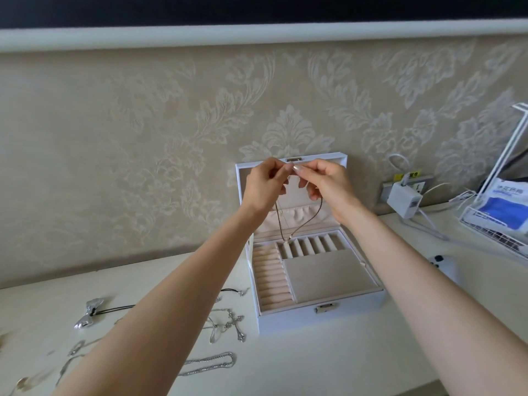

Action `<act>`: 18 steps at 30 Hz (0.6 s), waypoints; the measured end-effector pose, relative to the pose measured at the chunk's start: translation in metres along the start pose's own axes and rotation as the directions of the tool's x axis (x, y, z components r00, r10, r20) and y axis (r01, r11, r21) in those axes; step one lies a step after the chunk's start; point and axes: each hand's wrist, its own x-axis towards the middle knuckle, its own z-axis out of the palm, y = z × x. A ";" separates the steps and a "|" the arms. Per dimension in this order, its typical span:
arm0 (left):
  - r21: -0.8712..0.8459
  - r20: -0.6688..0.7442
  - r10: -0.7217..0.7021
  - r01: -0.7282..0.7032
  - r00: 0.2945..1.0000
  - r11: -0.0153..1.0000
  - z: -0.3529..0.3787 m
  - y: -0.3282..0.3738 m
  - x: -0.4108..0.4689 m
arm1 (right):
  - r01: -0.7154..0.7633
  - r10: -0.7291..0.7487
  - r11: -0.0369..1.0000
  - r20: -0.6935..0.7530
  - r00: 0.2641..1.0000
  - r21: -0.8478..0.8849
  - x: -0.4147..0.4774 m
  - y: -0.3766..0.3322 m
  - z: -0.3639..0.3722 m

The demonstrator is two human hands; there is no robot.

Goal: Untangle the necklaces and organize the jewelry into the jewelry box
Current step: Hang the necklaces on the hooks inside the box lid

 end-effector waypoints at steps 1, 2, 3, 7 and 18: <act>-0.007 0.007 -0.004 0.004 1.000 1.000 0.001 -0.001 0.000 | -0.001 0.001 1.000 -0.003 1.000 0.007 0.000 0.001 -0.001; -0.014 0.018 -0.009 0.010 1.000 1.000 0.002 -0.003 0.000 | -0.003 0.003 1.000 -0.006 1.000 0.018 0.000 0.003 -0.001; -0.019 0.033 -0.015 0.016 0.999 1.000 0.003 -0.005 0.000 | -0.005 0.006 1.000 -0.009 1.000 0.027 0.000 0.004 -0.002; 0.058 0.072 -0.051 0.047 0.996 0.997 0.004 -0.016 -0.001 | -0.017 0.018 0.999 -0.012 1.000 0.038 -0.001 0.009 -0.002; 0.095 -0.002 -0.036 0.036 0.999 0.995 -0.011 -0.020 -0.002 | -0.094 0.094 0.995 -0.022 0.995 0.024 -0.005 0.011 -0.002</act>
